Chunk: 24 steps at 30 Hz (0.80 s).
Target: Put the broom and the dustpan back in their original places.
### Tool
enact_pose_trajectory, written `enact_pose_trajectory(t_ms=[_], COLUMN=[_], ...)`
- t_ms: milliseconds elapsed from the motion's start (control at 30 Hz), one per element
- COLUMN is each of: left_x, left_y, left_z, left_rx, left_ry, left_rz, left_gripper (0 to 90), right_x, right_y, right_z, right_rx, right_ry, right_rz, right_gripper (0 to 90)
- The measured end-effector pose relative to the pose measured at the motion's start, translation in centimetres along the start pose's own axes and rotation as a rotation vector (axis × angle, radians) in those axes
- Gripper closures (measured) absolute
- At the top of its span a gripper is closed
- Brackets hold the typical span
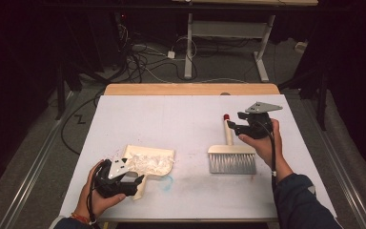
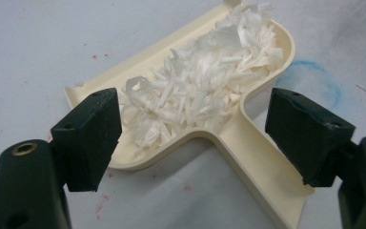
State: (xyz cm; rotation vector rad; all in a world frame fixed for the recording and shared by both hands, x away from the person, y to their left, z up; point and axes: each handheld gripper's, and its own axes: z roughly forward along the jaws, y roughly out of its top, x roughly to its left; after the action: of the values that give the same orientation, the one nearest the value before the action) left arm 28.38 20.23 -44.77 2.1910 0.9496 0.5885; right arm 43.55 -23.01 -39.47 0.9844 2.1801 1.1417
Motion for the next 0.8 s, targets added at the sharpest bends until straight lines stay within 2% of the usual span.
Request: enact_pose_trajectory(t_ms=[167, 200, 233, 300, 367, 467, 533, 633, 800], left_x=[0.4, 0.5, 0.4, 0.3, 0.0, -0.2, -0.4, -0.8, -1.4], left_y=[-0.7, -0.8, -0.9, -1.0, -1.1, -1.2, -1.3, -1.3, -1.1], left_z=[-0.1, -0.1, 0.0, 0.1, 0.1, -0.1, -0.1, 0.0, 0.3], left_rx=[-0.047, -0.044, -0.043, -0.035, -0.047, -0.061, -0.066, -0.068, -0.069], left_ry=[0.023, 0.014, 0.028, 0.035, 0.044, 0.045, 0.028, 0.030, 0.040], left_rz=[-0.002, 0.001, 0.008, 0.019, 0.029, 0.030, 0.025, 0.043, 0.057], left_gripper=[18.0, 18.0, 18.0, 18.0, 18.0, 17.9, 17.8, 16.9, 16.9], right_x=[0.9, 1.2, 1.4, 1.8, 2.1, 2.5, 2.7, 2.8, 3.2], right_y=[-0.3, -0.4, -0.6, -0.9, -1.2, -1.8, -2.3, -2.8, -4.0], right_z=[-1.9, -2.2, -2.6, -3.3, -4.0, -4.9, -5.7, -6.5, -7.9], right_rx=[-0.094, -0.103, -0.111, -0.132, -0.153, -0.167, -0.188, -0.195, -0.218], right_ry=[0.005, -0.002, -0.013, -0.007, -0.007, -0.015, -0.015, -0.009, -0.036], right_rz=[-0.006, -0.016, -0.026, -0.041, -0.048, -0.051, -0.053, -0.050, -0.065], right_gripper=[40.6, 39.5, 38.7, 38.6, 37.1, 35.2, 34.3, 29.3, 26.9])
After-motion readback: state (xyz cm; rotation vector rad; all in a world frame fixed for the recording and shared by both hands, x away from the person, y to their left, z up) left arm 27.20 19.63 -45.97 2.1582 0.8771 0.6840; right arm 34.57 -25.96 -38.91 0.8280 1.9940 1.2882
